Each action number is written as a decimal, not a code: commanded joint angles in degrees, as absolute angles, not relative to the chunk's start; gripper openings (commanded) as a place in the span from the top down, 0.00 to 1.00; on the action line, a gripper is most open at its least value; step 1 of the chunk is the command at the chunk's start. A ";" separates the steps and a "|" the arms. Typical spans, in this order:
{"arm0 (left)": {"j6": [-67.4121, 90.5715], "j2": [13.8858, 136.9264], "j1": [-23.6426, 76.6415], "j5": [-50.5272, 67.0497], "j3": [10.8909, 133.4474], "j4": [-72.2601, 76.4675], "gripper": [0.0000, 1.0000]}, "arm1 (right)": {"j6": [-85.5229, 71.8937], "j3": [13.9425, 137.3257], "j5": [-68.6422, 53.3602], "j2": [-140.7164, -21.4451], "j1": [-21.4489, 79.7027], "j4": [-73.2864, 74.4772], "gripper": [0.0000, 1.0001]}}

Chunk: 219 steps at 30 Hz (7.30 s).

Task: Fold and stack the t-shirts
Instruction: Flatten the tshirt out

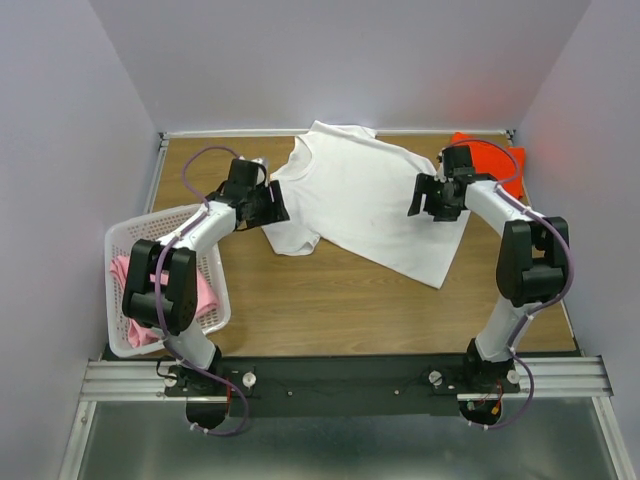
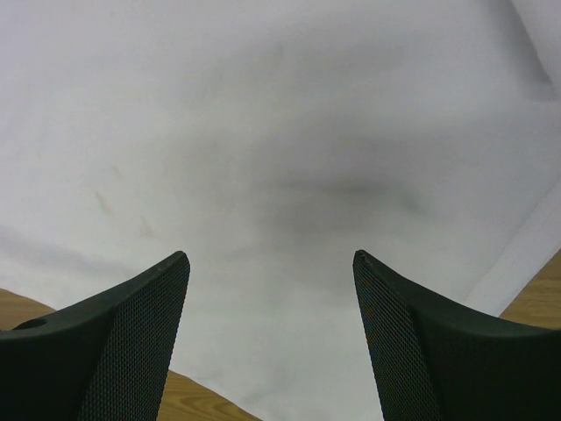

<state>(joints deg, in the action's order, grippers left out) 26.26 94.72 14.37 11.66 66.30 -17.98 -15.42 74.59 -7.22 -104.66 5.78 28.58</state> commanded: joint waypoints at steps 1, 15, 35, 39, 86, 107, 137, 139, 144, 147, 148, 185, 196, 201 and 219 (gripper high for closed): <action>28.56 92.73 14.41 6.95 62.15 -17.84 0.32 | -14.59 74.88 -8.88 -103.71 7.73 29.71 0.18; 29.01 97.20 12.39 6.15 59.15 -15.03 0.31 | -15.12 75.32 -9.05 -107.75 10.11 29.36 0.18; 27.16 101.69 11.52 10.81 63.37 -17.82 0.98 | -16.96 73.65 -5.02 -109.86 10.19 29.53 0.18; 25.40 99.06 10.81 7.92 64.51 -23.02 0.97 | -18.02 73.48 -2.55 -111.79 10.19 30.32 0.18; 23.38 99.05 9.67 17.93 58.98 -23.56 0.34 | -18.90 76.73 1.14 -117.25 10.11 34.98 0.18; 33.93 87.72 9.67 38.51 62.75 -21.00 0.48 | -18.72 76.90 1.14 -117.86 10.11 35.42 0.18; 25.05 93.78 10.81 3.96 54.76 -30.41 0.50 | -18.63 76.11 0.61 -118.04 10.11 35.33 0.18; 25.14 94.04 11.07 4.30 54.84 -30.06 0.50 | -18.63 76.03 0.62 -117.95 10.20 35.42 0.18; 25.31 95.18 12.65 4.66 55.19 -29.53 0.52 | -18.63 76.29 0.62 -118.04 10.19 35.42 0.18; 25.58 96.06 13.53 5.01 55.37 -29.44 0.54 | -18.63 76.29 0.62 -118.04 10.11 35.42 0.18; 25.66 96.24 13.80 5.01 55.37 -29.44 0.55 | -18.63 76.20 0.53 -118.21 10.11 35.42 0.18; 16.35 90.70 8.97 13.01 65.83 -35.24 1.00 | -32.34 55.55 3.95 -85.52 10.63 46.58 0.18; 12.57 89.74 6.86 15.29 66.71 -35.24 1.00 | -44.03 44.48 5.36 -76.56 14.67 49.48 0.20; 10.99 89.56 5.98 15.99 66.18 -35.33 1.00 | -47.11 42.63 5.80 -76.99 16.96 49.13 0.23; 7.65 90.70 3.34 17.93 68.12 -35.77 1.00 | -51.77 40.87 7.82 -77.87 17.58 44.30 0.37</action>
